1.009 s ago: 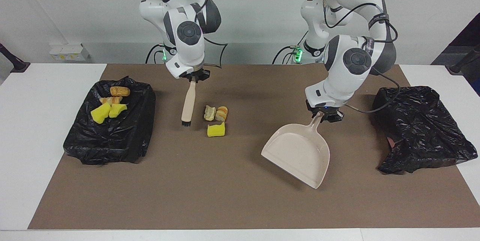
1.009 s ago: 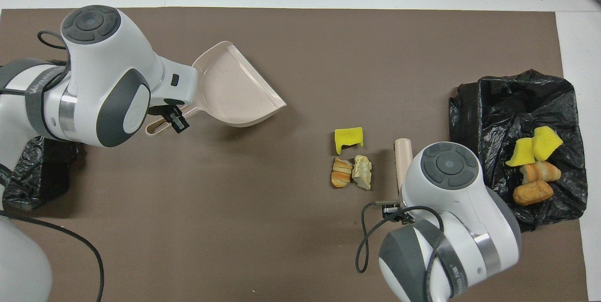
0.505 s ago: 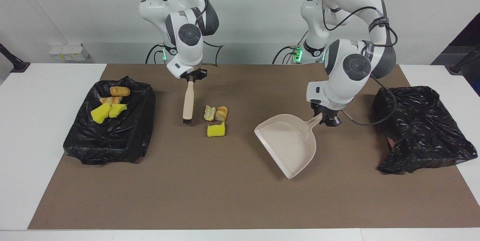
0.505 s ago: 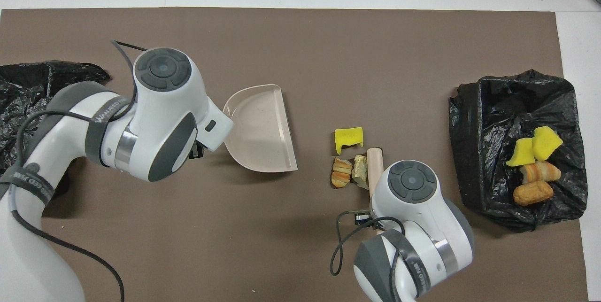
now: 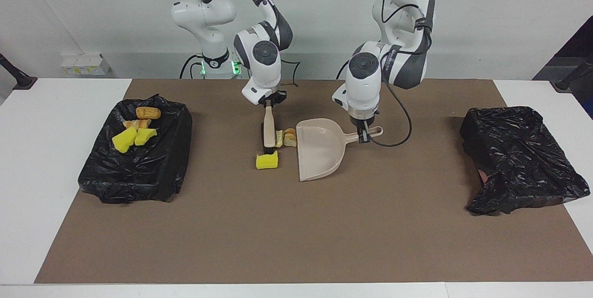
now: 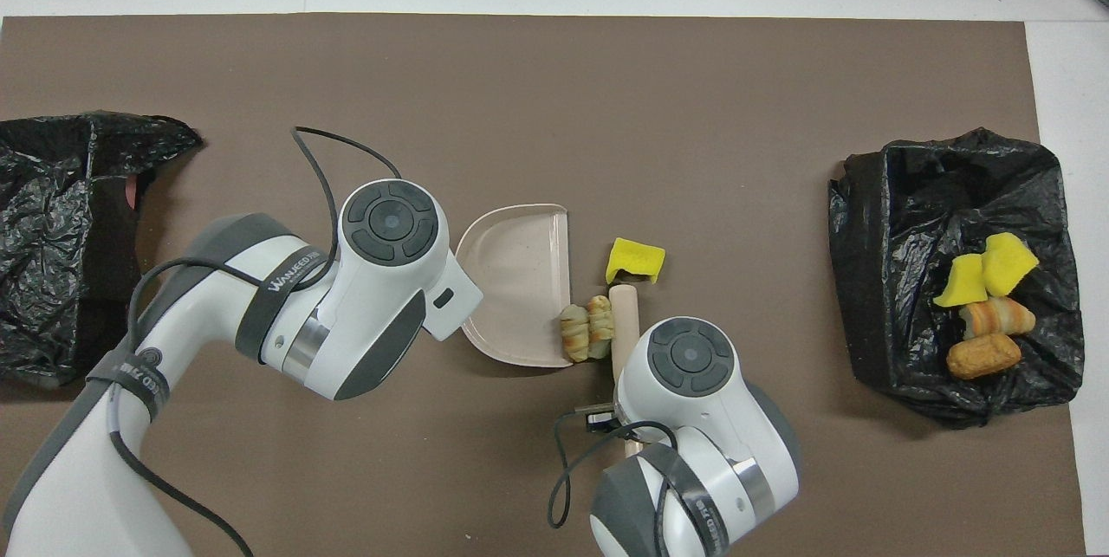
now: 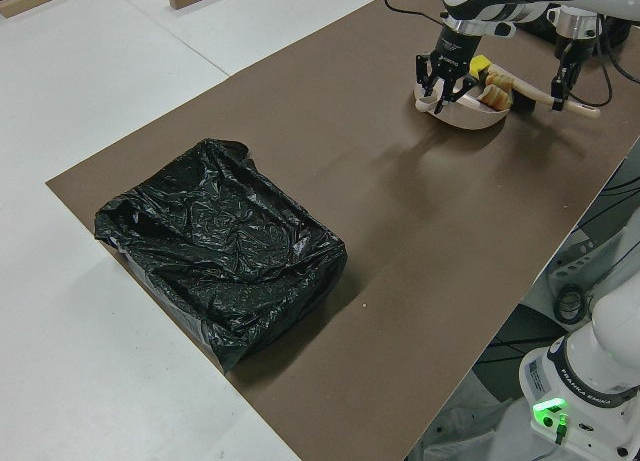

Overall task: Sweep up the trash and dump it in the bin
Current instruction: 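Sweep the remaining pile into the dustpan with the right gripper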

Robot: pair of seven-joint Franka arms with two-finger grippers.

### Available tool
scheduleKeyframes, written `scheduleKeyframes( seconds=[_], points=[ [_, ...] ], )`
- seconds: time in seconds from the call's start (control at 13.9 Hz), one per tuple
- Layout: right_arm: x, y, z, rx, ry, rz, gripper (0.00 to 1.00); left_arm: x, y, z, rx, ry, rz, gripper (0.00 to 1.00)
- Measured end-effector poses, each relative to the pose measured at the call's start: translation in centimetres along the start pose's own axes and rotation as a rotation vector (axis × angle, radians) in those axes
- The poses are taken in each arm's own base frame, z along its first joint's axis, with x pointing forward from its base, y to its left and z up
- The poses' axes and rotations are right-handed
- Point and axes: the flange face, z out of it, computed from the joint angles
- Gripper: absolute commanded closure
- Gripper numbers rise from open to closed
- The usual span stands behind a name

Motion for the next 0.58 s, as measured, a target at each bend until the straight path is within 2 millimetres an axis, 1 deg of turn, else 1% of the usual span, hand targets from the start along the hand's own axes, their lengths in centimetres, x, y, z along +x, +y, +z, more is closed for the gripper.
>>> scheduleKeyframes(
  seconds=[0.14,0.22,0.29,0.43,0.5,0.58],
  points=[
    [-0.5,-3.3,-0.9,0.059,-0.005,-0.028,1.00,0.1,0.4,0.2,0.011,0.008,0.004,1.00],
    [-0.5,-4.1,-1.5,0.068,-0.001,-0.040,1.00,0.1,0.5,0.2,0.013,0.010,0.003,1.00],
    [-0.4,-4.5,-2.2,0.072,-0.004,-0.046,1.00,0.1,0.6,0.1,0.016,0.011,0.003,1.00],
    [-0.1,-4.1,-4.5,0.069,-0.035,-0.039,1.00,0.1,0.6,0.1,0.019,0.014,0.003,1.00],
    [0.1,-3.3,-6.0,0.065,-0.046,-0.027,1.00,0.1,0.6,0.1,0.021,0.015,0.002,1.00],
    [0.2,-1.8,-7.8,0.047,-0.043,-0.014,1.00,0.1,0.6,0.2,0.021,0.015,0.002,1.00]
  ],
)
